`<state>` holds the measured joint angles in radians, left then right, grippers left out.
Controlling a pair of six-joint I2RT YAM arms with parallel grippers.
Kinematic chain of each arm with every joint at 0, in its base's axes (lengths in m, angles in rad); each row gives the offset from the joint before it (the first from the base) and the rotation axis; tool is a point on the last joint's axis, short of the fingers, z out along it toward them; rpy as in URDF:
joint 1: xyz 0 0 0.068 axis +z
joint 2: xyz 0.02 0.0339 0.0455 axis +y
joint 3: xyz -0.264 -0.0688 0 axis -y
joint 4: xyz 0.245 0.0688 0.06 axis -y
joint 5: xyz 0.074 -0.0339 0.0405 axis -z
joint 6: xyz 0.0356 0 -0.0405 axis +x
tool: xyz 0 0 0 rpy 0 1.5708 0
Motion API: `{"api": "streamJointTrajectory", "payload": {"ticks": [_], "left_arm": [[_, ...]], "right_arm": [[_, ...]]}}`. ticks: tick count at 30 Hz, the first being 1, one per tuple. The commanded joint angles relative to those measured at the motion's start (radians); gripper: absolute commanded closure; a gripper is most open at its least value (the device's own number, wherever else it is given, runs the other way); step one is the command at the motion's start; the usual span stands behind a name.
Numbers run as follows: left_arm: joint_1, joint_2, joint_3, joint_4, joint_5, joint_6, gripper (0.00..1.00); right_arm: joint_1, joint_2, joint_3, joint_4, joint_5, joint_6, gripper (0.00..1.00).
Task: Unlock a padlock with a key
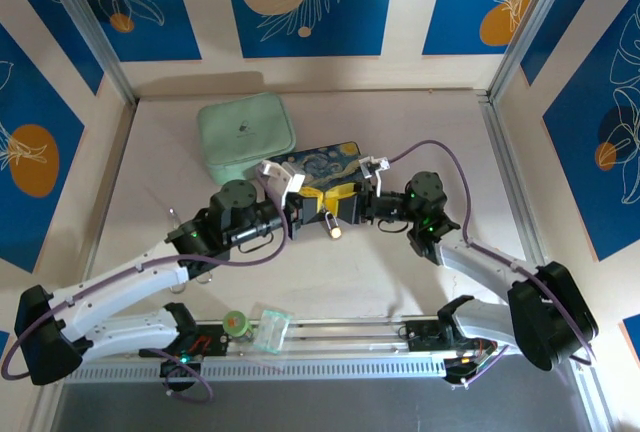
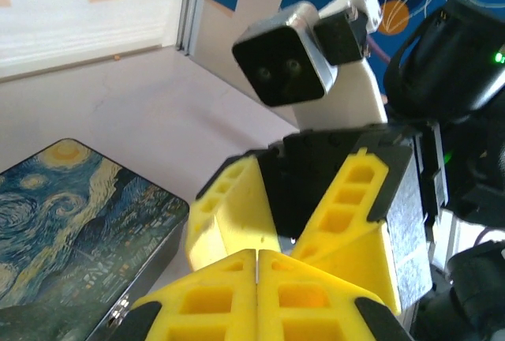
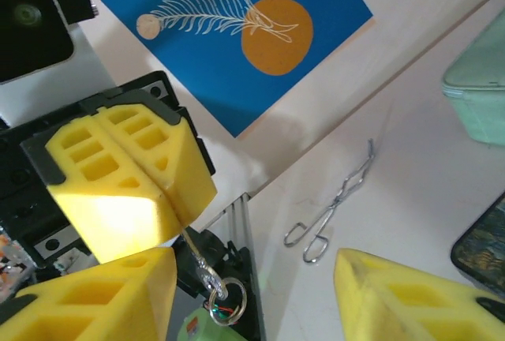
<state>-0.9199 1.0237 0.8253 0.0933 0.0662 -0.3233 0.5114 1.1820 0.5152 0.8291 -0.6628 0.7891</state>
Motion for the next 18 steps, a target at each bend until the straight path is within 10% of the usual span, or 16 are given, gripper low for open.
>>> {"api": "streamJointTrajectory", "payload": {"ticks": [1, 13, 18], "left_arm": [[0.016, -0.036, -0.031, 0.116, 0.025, -0.073, 1.0], [0.017, -0.023, -0.089, 0.291, -0.03, -0.19, 1.0], [0.021, -0.054, -0.121, 0.32, -0.088, -0.211, 1.0]], "right_arm": [[0.01, 0.009, -0.019, 0.12, -0.017, 0.035, 0.49], [0.027, 0.134, -0.001, 0.452, -0.026, 0.288, 0.59], [0.028, 0.13, -0.013, 0.453, -0.008, 0.288, 0.92]]}}
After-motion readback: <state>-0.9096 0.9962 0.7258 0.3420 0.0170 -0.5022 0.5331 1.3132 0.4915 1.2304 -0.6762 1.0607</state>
